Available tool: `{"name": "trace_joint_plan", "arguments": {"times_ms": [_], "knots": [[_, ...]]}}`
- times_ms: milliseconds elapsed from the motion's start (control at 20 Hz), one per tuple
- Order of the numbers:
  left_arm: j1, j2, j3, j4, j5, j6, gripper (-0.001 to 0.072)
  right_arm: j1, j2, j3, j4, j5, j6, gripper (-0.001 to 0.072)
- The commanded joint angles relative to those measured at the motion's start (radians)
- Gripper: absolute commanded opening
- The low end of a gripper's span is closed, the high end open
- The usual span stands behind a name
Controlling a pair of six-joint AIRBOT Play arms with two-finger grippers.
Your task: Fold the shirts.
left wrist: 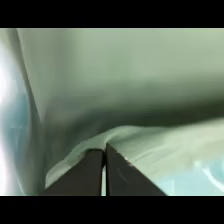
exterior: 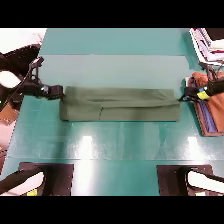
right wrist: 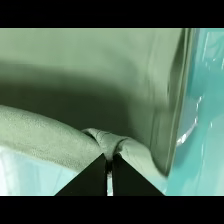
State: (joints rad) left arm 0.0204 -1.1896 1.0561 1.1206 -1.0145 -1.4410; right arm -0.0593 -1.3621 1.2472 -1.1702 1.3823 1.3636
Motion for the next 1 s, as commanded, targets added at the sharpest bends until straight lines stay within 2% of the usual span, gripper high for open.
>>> {"name": "trace_joint_plan", "arguments": {"times_ms": [0,200,250,300,350,400,550,650,700,800,950], "knots": [[0.001,-0.195,0.117,-0.016,0.072,0.015,0.0028,0.016,-0.158,0.148,0.002,-0.002,0.008,0.0013],[0.001,-0.272,0.134,-0.018,0.117,0.035,0.0031,0.016,-0.243,0.213,0.002,-0.015,0.008,0.0016],[0.001,-0.272,0.135,-0.018,0.117,0.036,0.0223,0.016,-0.255,0.219,0.002,-0.021,0.005,0.0026],[0.001,-0.272,0.135,-0.019,0.117,0.035,0.0516,0.015,-0.26,0.217,0.002,-0.03,0.002,0.0167],[0.001,-0.272,0.14,-0.019,0.109,0.035,0.0549,0.01,-0.261,0.217,0.002,-0.031,-0.004,0.0337],[0.001,-0.272,0.15,-0.02,0.09,0.035,0.0493,0.008,-0.261,0.217,0.002,-0.027,-0.004,0.0367],[0.001,-0.263,0.196,-0.021,-0.006,0.036,0.0465,-0.027,-0.26,0.211,0.002,0.08,-0.053,0.0368],[0.001,-0.258,0.205,-0.023,-0.053,0.037,0.0023,-0.076,-0.239,0.159,0.003,0.09,-0.066,0.0368],[0.001,-0.259,0.205,-0.026,-0.071,0.036,0.0038,-0.104,-0.224,0.119,0.003,0.071,-0.068,0.0373],[-0.006,-0.259,0.204,-0.051,-0.084,0.036,0.0038,-0.171,-0.212,0.026,0.065,0.019,-0.081,0.0508],[-0.053,-0.259,0.204,-0.079,-0.071,0.035,0.0028,-0.252,-0.253,-0.071,0.264,-0.043,-0.155,0.0518]]}}
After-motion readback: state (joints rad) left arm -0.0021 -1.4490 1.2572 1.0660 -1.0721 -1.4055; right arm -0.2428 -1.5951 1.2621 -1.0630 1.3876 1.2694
